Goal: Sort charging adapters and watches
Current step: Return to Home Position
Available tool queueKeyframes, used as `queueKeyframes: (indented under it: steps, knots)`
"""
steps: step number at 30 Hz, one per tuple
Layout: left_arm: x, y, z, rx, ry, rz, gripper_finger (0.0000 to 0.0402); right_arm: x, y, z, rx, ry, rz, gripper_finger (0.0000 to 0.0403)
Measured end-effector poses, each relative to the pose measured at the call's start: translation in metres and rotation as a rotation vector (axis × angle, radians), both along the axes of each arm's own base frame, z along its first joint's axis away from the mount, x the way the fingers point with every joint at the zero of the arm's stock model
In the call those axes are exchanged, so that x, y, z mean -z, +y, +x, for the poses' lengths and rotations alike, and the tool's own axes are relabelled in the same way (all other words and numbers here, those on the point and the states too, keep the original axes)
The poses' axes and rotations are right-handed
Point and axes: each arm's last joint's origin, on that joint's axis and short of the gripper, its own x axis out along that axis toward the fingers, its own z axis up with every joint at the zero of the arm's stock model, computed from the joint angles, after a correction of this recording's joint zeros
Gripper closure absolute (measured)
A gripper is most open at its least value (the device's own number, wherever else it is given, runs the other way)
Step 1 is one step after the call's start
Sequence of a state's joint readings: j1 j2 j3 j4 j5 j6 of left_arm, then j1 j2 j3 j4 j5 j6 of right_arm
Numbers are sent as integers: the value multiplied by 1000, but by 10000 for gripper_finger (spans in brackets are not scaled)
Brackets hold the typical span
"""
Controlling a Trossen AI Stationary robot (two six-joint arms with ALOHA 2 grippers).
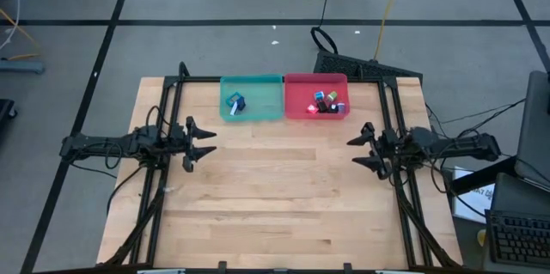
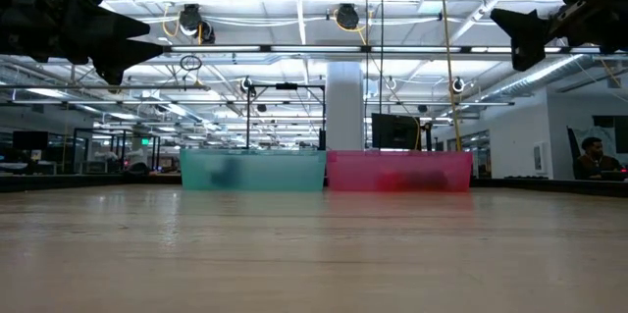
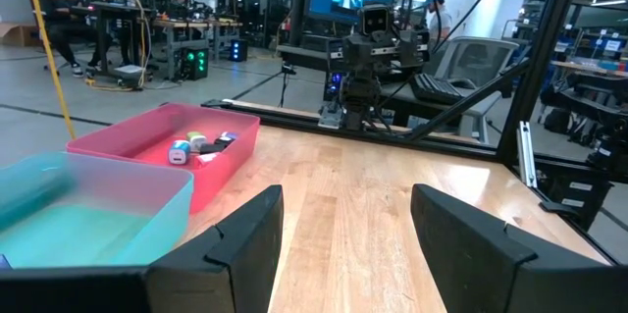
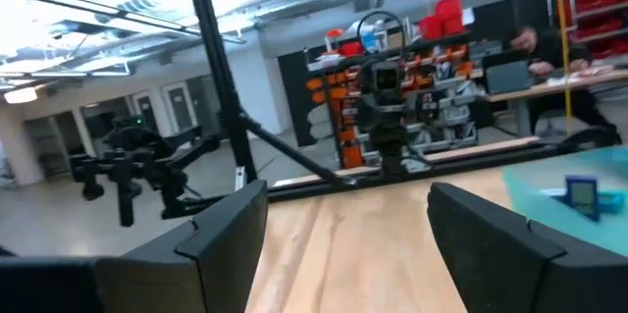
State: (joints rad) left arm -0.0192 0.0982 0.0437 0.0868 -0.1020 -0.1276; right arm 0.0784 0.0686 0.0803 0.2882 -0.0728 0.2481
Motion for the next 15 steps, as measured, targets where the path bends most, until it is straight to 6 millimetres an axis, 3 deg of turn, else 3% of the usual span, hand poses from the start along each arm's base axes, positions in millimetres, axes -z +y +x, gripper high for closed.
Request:
queueKeyframes:
  steps: [15]
  knots:
    - [0,0,0,-2,0,0,174,-1,-2,-5,57,-15,-38,135]
